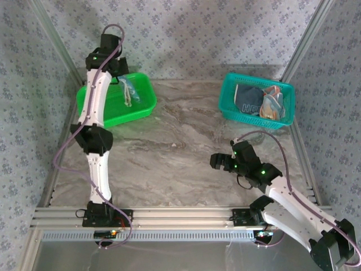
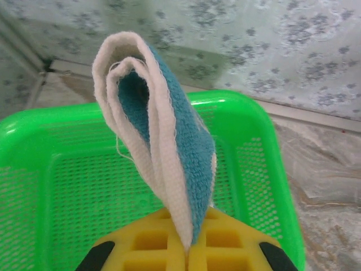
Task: Fold and stack the towels
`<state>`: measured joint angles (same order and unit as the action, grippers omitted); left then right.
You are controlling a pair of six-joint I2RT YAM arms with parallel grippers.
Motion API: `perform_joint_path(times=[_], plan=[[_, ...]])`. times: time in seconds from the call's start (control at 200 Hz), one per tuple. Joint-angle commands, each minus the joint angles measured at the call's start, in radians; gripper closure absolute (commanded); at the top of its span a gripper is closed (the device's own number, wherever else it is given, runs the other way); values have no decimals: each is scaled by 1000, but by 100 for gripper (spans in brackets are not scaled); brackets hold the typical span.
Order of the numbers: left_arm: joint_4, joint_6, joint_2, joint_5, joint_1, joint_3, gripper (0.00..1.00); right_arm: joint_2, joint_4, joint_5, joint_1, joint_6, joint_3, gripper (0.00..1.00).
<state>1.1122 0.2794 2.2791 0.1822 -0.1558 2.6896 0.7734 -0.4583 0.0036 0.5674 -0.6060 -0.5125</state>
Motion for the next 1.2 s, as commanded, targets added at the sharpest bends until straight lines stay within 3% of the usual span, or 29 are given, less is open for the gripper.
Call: perform_joint_path(times=[0.0,0.14,0.57,1.199], plan=[[-24,-6,31,-80,-57,109,100,-29,-57,27,5,-41,-17,0],[-98,47,72,-207,-68,105,100,-45,-76,36,7,-50,-13,0],[-65,64,104,-334,1,78,100,-41,-63,34,8,-53,3,0],[-54,42,96,-321,31,29,100,-30,-58,27,7,-46,-2,0]])
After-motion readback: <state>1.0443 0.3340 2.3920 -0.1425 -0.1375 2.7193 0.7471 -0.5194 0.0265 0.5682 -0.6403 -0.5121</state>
